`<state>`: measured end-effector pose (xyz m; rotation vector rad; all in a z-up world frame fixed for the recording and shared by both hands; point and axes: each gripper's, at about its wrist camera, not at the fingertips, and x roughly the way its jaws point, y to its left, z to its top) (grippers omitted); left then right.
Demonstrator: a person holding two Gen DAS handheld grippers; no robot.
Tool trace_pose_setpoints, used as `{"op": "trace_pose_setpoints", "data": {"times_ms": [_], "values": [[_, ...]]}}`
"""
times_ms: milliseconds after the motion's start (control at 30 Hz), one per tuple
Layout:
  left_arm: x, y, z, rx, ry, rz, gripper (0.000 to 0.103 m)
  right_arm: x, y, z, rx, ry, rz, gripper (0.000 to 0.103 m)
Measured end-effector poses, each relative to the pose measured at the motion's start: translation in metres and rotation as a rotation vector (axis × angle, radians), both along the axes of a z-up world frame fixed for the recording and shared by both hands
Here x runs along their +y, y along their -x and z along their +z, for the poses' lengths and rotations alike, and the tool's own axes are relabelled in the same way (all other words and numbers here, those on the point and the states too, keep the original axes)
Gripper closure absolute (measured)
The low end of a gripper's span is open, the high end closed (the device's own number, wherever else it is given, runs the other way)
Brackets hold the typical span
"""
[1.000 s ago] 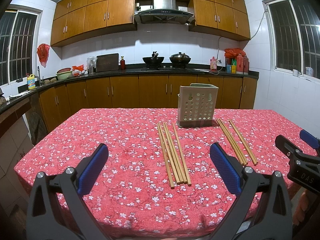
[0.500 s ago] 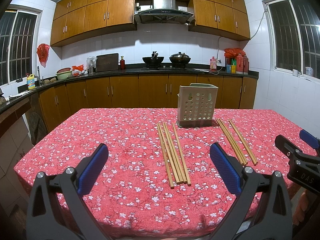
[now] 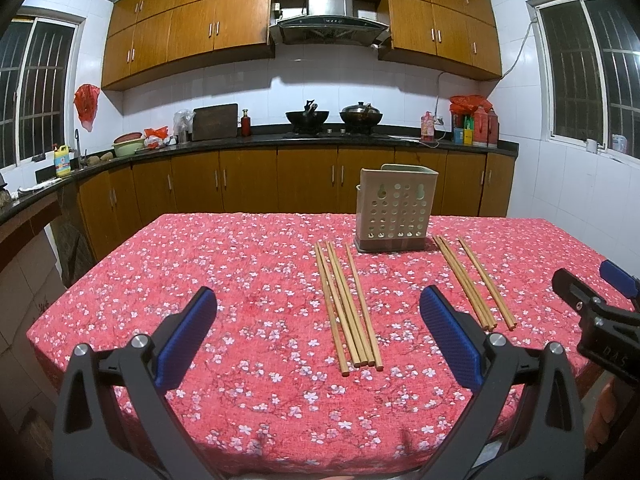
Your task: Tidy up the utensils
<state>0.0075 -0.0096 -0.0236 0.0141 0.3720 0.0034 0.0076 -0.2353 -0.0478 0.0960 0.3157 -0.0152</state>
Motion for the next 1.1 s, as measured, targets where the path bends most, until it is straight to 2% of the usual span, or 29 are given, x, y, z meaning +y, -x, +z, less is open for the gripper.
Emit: {"op": "trace_pose_setpoints", "data": {"times_ms": [167, 267, 367, 500, 533, 567, 633, 800, 967, 1100], "values": [[0.008, -0.015, -0.008, 0.040, -0.003, 0.041, 0.004, -0.016, -0.015, -0.003, 0.049, -0.026, -0.043, 0.002], [0.015, -0.034, -0.014, 0.092, -0.001, 0.063, 0.004, -0.024, -0.034, -0.006, 0.103, -0.028, -0.070, 0.003], [0.026, -0.055, -0.017, 0.155, 0.007, 0.077, 0.004, -0.030, -0.062, -0.008, 0.182, -0.019, -0.077, 0.014], [0.035, -0.079, -0.022, 0.234, 0.048, 0.073, 0.004, -0.045, -0.106, -0.019, 0.316, -0.061, -0.072, 0.041], [0.038, -0.085, -0.025, 0.253, 0.060, 0.070, 0.006, -0.049, -0.114, -0.023, 0.340, -0.076, -0.070, 0.049], [0.040, -0.090, -0.028, 0.273, 0.073, 0.066, 0.009, -0.053, -0.125, -0.028, 0.375, -0.096, -0.067, 0.052], [0.042, -0.100, -0.032, 0.304, 0.086, 0.059, 0.021, -0.058, -0.140, -0.037, 0.420, -0.123, -0.058, 0.065], [0.046, -0.118, -0.048, 0.380, 0.123, 0.034, 0.037, -0.062, -0.163, -0.057, 0.505, -0.154, -0.037, 0.077], [0.044, -0.130, -0.056, 0.417, 0.139, 0.008, 0.043, -0.056, -0.172, -0.068, 0.542, -0.150, -0.010, 0.082], [0.041, -0.134, -0.059, 0.431, 0.139, -0.015, 0.045, -0.053, -0.175, -0.067, 0.531, -0.130, -0.008, 0.087]]}}
